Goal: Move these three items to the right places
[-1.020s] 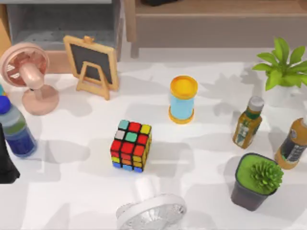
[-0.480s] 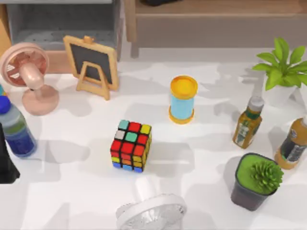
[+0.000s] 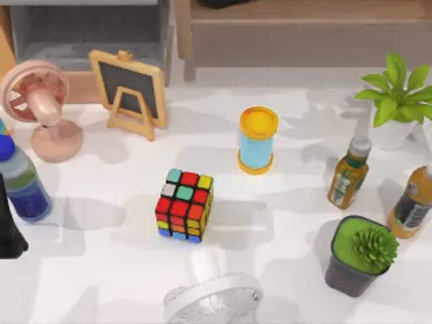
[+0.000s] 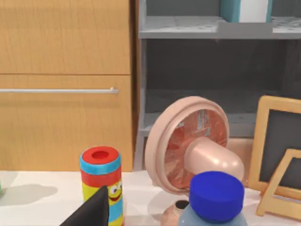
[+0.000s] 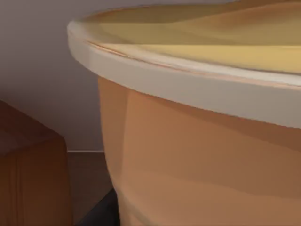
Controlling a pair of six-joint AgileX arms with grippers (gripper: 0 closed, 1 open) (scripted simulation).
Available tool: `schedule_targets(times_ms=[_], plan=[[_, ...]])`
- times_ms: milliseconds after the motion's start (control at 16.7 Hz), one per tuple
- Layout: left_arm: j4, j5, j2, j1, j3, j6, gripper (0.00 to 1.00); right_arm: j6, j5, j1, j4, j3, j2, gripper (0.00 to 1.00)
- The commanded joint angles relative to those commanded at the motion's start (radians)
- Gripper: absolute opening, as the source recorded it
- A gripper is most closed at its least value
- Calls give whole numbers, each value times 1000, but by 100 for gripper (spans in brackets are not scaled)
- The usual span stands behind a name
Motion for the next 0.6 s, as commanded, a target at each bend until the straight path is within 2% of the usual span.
schedule_targets(times_ms=[600], plan=[[0, 0, 0, 0, 0, 0, 100, 0, 0, 0, 0, 0, 0, 2]])
